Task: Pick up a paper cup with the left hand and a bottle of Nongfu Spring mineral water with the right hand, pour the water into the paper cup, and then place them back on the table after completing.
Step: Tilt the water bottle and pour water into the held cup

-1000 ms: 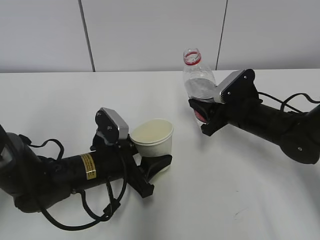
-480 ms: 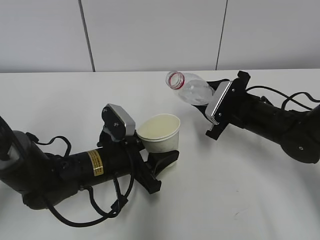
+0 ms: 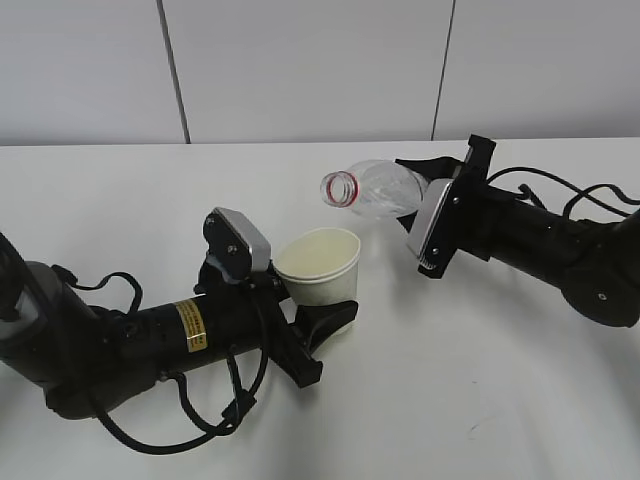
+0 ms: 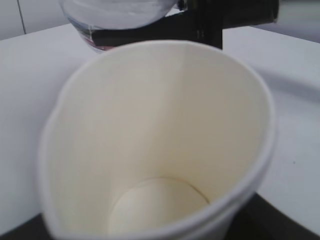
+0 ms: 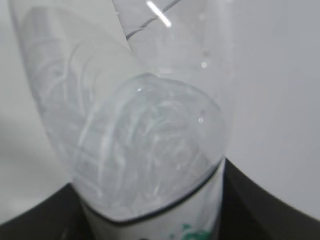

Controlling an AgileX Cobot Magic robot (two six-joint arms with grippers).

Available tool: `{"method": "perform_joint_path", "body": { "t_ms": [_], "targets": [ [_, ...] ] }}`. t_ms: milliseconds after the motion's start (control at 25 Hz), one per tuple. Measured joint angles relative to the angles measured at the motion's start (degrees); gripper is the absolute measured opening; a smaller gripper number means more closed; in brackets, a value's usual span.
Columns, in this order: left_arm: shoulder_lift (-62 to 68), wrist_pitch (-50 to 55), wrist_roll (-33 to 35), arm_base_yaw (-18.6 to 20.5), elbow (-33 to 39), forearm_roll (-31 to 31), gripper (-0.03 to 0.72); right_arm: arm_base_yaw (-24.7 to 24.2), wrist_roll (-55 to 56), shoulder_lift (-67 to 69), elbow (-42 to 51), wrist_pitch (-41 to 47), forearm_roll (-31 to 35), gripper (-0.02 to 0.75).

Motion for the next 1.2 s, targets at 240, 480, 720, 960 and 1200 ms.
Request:
{"method": "perform_joint_path", "body": {
  "t_ms": [240,480,720,960,1200],
  "targets": [
    [0.00,0.00,0.00,0.00,0.00,0.00,0.398,0.00,-4.59,0.00,0.00,-0.36,0.00,0.382],
    [0.00,0.64,0.00,0.00,0.00,0.19,0.398,0.00,-8.32,0.00,0.00,-0.36,1.18,0.380],
    [0.00,2.06,0.00,0.00,0.00,0.30,0.398,0.00,-11.78,0.00,0.00,-1.30,2.06,0.380],
    [0.00,2.48,0.00,0.00,0.00,0.47,0.398,0.00,-16.00,0.00,0.00,-1.29,2.71,0.393],
    [0.00,2.54,0.00,0.00,0.00,0.66,0.398,0.00,-20.55,0.00,0.00,-1.29,2.71,0.379]
  ]
}}
